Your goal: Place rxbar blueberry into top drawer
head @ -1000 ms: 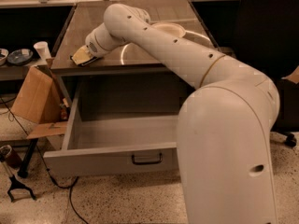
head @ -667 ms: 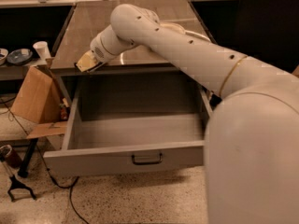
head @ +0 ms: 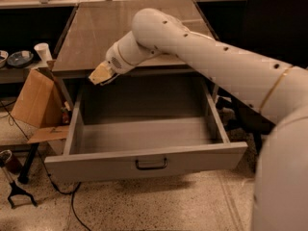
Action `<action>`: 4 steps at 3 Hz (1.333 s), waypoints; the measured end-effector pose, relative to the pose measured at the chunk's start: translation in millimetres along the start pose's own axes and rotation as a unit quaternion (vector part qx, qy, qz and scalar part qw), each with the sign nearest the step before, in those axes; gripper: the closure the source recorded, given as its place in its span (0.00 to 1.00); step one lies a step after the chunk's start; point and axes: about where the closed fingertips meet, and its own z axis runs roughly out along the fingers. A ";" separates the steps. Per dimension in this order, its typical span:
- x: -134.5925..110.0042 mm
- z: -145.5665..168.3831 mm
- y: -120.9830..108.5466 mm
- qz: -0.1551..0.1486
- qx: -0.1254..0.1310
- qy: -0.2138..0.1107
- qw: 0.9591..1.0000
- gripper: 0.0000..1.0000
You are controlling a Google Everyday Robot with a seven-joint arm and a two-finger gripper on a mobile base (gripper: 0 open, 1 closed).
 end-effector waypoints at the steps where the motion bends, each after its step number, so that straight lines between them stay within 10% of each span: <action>1: 18.8 -34.5 13.9 0.004 -0.003 -0.007 1.000 1.00; 4: 128.0 -35.8 30.4 0.041 -0.105 -0.023 0.993 1.00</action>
Offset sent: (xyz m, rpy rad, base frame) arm -0.0821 -0.0795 0.0095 0.0908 0.0300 0.1281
